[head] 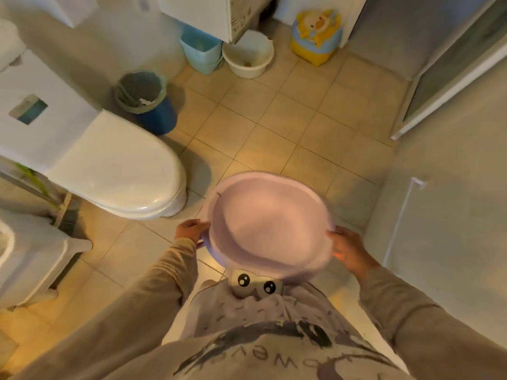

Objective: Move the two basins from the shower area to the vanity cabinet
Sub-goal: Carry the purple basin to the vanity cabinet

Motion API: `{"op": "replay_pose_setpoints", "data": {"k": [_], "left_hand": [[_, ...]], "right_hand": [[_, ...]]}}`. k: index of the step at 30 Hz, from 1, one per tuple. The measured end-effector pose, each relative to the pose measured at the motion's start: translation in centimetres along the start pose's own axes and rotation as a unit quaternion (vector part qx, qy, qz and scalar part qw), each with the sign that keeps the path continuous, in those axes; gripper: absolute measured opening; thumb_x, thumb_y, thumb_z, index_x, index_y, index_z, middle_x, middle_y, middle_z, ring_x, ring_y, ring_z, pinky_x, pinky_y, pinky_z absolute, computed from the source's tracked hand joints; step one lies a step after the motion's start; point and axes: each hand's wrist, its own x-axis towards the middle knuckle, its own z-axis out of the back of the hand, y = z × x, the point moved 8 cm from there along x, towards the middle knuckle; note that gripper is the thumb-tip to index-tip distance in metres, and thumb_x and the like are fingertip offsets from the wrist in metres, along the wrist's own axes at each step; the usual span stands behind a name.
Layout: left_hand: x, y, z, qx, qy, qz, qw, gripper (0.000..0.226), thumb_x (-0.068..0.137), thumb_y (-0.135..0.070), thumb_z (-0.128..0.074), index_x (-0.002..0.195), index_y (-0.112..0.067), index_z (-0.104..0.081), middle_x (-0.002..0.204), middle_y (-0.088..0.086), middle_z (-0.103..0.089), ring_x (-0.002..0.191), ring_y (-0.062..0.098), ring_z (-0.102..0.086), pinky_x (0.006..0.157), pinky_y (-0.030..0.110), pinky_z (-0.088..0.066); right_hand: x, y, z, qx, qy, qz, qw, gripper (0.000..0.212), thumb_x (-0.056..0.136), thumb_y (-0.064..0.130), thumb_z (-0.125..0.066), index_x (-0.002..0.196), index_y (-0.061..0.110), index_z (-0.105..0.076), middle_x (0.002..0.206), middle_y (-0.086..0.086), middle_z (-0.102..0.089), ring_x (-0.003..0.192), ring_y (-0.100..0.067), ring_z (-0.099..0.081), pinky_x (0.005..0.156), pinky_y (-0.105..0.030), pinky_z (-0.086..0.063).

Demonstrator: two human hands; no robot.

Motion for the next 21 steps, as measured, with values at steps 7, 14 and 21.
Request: {"op": "replay_pose_setpoints", "data": {"k": [7,14,21], "left_hand": [[1.5,-5.4,-9.4,0.037,0.027,0.012,0.999,0.032,0.085,-0.004,-0.061,0.116,0.001,-0.056,0.111,0.021,-0.061,0.096,0.032,-0.058,0.074,0.041,-0.050],[5.6,-13.3,-17.9,0.087,0.049,-0.001,0.995,0.046,0.084,-0.007,-0.062,0.129,0.001,-0.052,0.128,0.023,-0.058,0.117,0.039,-0.057,0.082,0.041,-0.048],[9.0,-23.9,-27.3,0.155,0.084,-0.015,0.984,0.040,0.088,0.000,-0.054,0.128,0.005,-0.051,0.117,0.023,-0.060,0.095,0.027,-0.054,0.083,0.039,-0.047]], "right_hand": [[6.1,9.4,5.6,-0.007,-0.046,0.038,0.998,0.042,0.085,-0.002,-0.058,0.126,-0.005,-0.054,0.118,-0.023,-0.059,0.105,-0.032,-0.057,0.089,-0.046,-0.048],[11.6,13.6,8.7,-0.004,-0.071,0.026,0.997,0.038,0.085,0.003,-0.059,0.122,-0.002,-0.059,0.099,-0.015,-0.057,0.089,-0.027,-0.052,0.073,-0.035,-0.042],[17.2,18.6,11.1,0.064,-0.108,-0.029,0.992,0.043,0.085,0.005,-0.059,0.128,0.002,-0.055,0.110,-0.015,-0.060,0.099,-0.029,-0.055,0.080,-0.037,-0.044]]}}
